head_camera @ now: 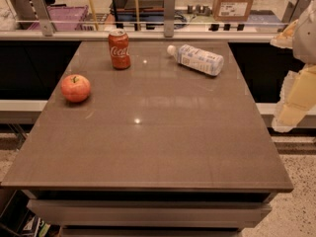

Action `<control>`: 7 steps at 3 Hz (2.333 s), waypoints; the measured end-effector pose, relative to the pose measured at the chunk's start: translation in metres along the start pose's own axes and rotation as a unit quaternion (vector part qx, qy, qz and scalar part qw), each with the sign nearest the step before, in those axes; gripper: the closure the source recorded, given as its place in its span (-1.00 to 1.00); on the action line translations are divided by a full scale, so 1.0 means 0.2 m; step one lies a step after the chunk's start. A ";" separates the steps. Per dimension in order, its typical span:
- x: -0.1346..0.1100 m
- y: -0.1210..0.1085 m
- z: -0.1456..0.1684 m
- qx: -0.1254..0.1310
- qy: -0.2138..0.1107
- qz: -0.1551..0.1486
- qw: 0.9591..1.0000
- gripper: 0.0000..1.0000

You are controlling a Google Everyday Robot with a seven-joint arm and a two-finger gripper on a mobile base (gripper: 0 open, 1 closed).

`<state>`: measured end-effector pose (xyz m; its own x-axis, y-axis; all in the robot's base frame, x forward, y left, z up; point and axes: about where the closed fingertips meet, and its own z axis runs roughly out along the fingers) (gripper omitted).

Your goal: Knock coke can over

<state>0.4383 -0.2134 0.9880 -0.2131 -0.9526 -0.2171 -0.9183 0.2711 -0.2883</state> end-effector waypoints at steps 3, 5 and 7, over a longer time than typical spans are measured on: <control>-0.03 -0.05 -0.03 0.011 -0.051 0.067 0.996 -1.00; -0.13 -0.13 -0.04 0.045 -0.160 0.175 0.970 -1.00; -0.28 -0.30 0.00 0.097 -0.248 0.210 0.941 -1.00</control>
Offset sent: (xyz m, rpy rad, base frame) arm 0.0074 0.0044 0.0049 0.0756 -0.0141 -0.0621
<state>0.5057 -0.1756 1.0183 -0.3168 -0.5876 -0.7446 -0.7005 0.6742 -0.2340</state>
